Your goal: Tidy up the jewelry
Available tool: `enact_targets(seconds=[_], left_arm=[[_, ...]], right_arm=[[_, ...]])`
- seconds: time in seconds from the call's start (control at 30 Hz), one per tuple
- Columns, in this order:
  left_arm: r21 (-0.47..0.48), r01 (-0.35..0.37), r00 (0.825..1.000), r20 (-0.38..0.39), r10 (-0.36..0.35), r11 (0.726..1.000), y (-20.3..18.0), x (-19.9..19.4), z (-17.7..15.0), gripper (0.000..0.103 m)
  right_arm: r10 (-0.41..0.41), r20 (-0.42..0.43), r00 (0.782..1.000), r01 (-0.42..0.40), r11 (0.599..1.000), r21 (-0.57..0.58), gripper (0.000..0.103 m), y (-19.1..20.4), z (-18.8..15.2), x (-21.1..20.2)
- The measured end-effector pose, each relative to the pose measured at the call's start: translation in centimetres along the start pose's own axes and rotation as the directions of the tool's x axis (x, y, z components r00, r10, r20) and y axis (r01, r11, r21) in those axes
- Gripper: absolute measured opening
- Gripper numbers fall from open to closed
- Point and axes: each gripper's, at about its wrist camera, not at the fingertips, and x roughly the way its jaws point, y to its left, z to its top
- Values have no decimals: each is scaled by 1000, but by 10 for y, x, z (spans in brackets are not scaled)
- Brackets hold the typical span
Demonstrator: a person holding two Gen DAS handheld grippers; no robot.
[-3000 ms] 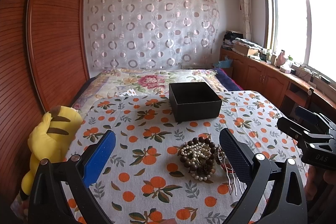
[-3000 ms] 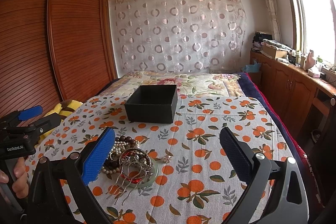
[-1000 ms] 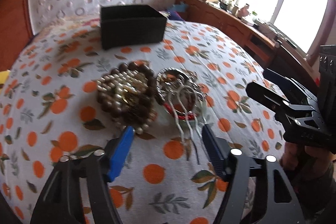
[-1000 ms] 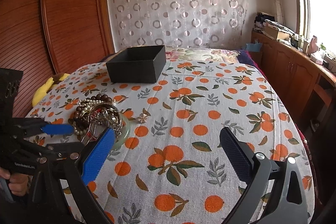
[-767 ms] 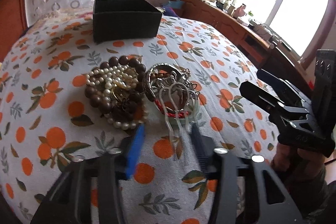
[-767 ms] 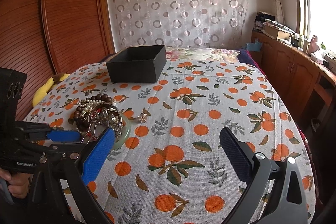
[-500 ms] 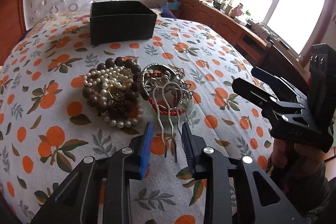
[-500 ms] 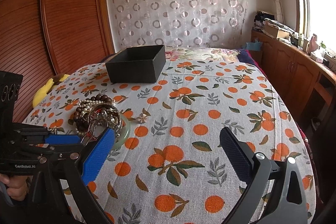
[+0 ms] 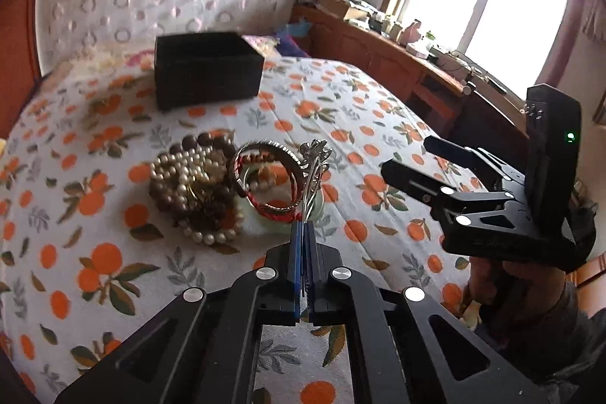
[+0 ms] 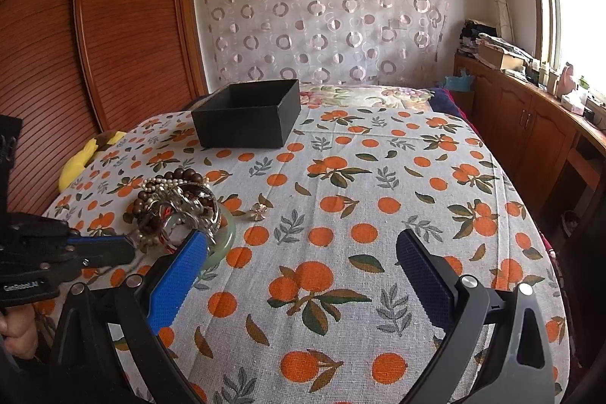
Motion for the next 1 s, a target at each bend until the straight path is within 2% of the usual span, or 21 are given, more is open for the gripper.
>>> enact_targets(seconds=[0.23,0.4,0.47,0.53,0.57,0.6,0.67,0.73,1.0], left_arm=[[-21,-2,998,69,3,1000,7,-22,10,1],[-30,-73,989,130,77,997,18,-43,15,1],[-39,-97,985,139,102,994,25,-46,16,1],[-55,-107,983,143,114,993,33,-49,17,1],[-60,-115,982,144,122,992,36,-49,16,1],[-63,-124,980,146,132,990,38,-49,16,1],[-72,-140,977,149,149,988,43,-51,17,1],[-81,-143,976,152,154,986,48,-53,16,1],[-102,-153,973,156,168,983,59,-55,14,1]], right_arm=[[10,-9,1000,-10,1000,-18,101,5,2,3],[68,-27,997,-69,997,-41,99,14,10,10],[107,-41,993,-110,992,-61,90,20,18,15],[135,-60,989,-139,987,-77,74,26,23,21],[154,-78,985,-161,983,-91,70,30,26,28],[160,-87,983,-168,981,-100,61,33,28,31],[174,-119,977,-188,975,-119,52,40,31,42],[187,-144,972,-205,971,-122,36,45,33,51],[223,-226,948,-250,963,-100,24,49,34,74]])
